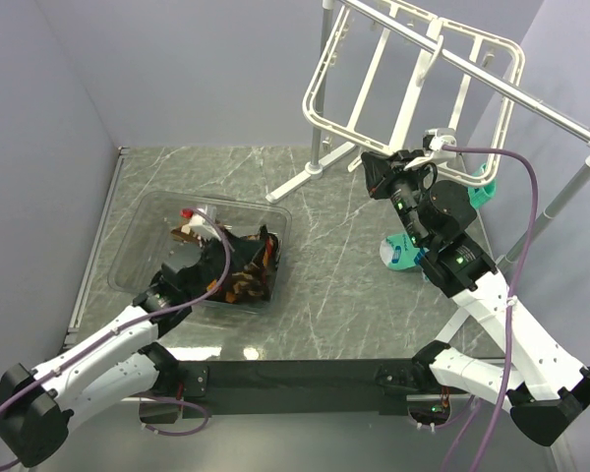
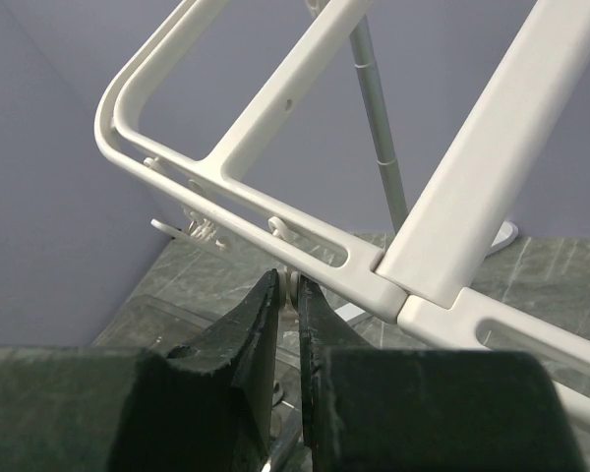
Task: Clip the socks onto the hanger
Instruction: Pick up the sock from the bin, then clamp the sock onto the hanger.
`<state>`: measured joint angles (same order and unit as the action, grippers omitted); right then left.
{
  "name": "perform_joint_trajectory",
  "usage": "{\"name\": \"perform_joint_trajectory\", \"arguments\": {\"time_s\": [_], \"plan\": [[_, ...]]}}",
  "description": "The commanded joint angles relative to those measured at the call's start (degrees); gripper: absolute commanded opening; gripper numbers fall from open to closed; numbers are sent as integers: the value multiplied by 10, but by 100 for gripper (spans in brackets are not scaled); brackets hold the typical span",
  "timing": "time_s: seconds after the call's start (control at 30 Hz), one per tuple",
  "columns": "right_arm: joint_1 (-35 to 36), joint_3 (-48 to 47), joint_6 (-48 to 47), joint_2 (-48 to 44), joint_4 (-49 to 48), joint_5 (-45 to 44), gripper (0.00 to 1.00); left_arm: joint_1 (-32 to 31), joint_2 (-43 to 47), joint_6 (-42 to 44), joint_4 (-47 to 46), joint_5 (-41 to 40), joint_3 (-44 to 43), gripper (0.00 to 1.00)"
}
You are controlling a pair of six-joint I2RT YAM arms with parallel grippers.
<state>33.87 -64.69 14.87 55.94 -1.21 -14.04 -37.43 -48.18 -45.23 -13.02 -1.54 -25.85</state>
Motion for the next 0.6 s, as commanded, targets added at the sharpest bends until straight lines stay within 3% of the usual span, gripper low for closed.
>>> {"name": "perform_joint_trajectory", "arguments": {"time_s": [0.0,0.2,0.33,0.57], "plan": [[1,-26,1,-6,3,4,8,-4,12,150,-96,34,-70,1],[1,-40,6,5,8,13,8,-6,-58,213,-149,85,-154,1],[1,-49,7,7,8,4,7,-28,-100,258,-121,110,-235,1],[1,-49,8,1,8,8,7,-107,-163,332,-85,39,-293,1]]}}
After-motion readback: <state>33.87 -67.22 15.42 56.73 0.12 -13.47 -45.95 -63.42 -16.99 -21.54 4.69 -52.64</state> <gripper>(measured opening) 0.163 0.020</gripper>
